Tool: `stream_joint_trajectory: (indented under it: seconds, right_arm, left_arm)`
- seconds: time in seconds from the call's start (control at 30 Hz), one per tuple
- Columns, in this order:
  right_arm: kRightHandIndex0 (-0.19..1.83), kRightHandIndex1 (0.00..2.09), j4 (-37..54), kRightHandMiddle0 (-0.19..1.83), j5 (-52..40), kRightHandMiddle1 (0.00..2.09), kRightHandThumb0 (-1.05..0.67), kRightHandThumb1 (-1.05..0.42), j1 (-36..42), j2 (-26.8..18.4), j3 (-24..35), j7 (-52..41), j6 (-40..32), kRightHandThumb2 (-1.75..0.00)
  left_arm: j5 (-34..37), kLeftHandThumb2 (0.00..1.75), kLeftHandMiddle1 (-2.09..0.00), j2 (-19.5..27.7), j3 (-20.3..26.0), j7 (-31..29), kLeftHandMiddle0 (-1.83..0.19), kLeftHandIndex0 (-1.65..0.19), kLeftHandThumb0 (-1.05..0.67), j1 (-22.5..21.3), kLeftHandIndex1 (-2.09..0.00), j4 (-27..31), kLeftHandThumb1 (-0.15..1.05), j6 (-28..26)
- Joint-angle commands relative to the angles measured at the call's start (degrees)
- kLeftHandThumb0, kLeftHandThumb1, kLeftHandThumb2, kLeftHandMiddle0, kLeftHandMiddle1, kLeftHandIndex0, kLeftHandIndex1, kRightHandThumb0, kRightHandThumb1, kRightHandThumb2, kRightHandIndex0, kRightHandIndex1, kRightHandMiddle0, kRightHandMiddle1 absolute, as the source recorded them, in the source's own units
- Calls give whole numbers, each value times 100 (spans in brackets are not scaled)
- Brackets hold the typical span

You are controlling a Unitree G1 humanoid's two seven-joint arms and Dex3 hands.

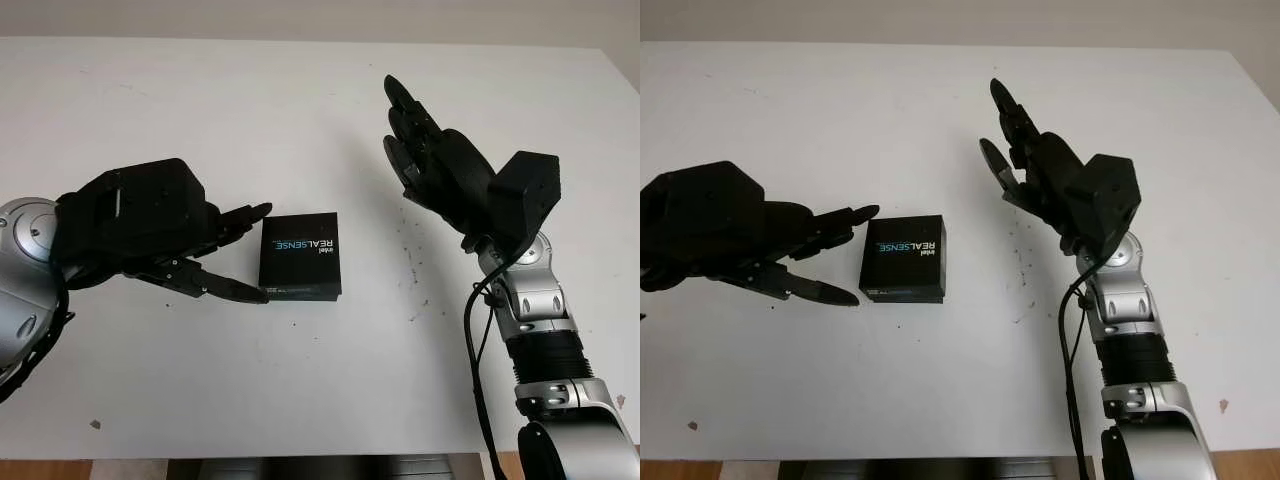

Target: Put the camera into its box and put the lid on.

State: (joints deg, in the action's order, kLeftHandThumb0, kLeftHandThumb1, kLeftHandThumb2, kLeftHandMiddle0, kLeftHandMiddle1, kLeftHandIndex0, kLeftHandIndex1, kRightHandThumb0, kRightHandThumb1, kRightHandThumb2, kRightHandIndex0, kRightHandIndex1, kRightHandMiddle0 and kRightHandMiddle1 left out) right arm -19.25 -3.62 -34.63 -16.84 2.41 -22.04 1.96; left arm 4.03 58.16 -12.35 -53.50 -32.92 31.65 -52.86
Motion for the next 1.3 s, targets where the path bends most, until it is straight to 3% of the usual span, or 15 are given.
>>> stream_joint_trajectory:
  seconds: [0.0,0.17,0.37,0.63,0.97,1.1,1.27]
  right_arm:
    - [-18,5,101,-15,-39,5,-72,-105,-28,-17,22,2,-19,-56]
    - [-17,6,223,-13,77,6,-73,-105,36,-45,-27,48,24,-56]
    - [-14,7,342,-11,270,7,-74,-105,86,-65,-93,151,120,-57]
    - [-13,7,383,-9,363,7,-72,-105,122,-96,-109,184,296,-58]
    - [-13,6,693,-10,376,6,-75,-105,253,-12,-125,377,230,-58]
    - [-17,4,1068,-13,219,4,-78,-105,360,200,-86,594,-235,-57]
    - [-19,0,1343,-19,191,0,-78,-105,499,419,-90,917,-525,-60]
  left_arm:
    - [80,9,0,40,18,-60,19,19,-52,18,0,108,105,66]
    - [-23,15,0,36,173,246,19,19,-55,211,0,155,105,212]
    - [-576,45,0,-263,889,1439,19,19,-62,951,0,225,105,1084]
    - [-1223,50,0,-1329,1532,3091,19,19,-60,1609,0,-257,105,2078]
    - [-937,55,0,-3023,2041,4476,19,19,-70,1623,0,-1284,105,3486]
    - [-167,55,0,-3784,2385,4696,19,19,-70,1533,0,-1752,105,4334]
    - [615,53,0,-4348,2622,4647,19,19,-75,1297,0,-2474,105,5189]
